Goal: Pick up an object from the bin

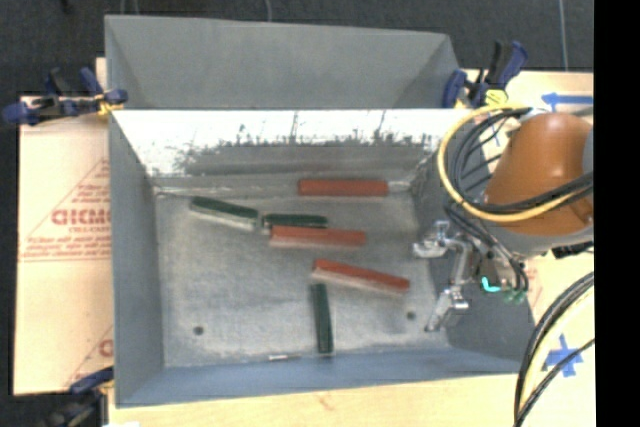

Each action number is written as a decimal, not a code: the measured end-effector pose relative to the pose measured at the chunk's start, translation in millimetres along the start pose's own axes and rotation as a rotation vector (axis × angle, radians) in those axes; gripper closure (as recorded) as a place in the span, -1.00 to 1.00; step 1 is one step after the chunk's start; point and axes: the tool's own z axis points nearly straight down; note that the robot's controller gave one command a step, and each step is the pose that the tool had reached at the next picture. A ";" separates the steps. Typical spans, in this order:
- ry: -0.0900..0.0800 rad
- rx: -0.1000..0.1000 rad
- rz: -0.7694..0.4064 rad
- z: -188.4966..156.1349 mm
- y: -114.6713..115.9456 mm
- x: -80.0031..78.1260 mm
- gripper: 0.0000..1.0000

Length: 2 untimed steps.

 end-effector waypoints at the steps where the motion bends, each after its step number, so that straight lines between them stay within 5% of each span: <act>1: -0.007 0.001 -0.004 -3.5 0.3 -2.0 -1.00; 2: -0.013 0.001 -0.015 61.8 63.5 -32.8 -1.00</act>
Offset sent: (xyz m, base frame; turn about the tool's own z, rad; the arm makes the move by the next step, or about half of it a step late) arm 0.0344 0.0758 -0.0751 -0.0219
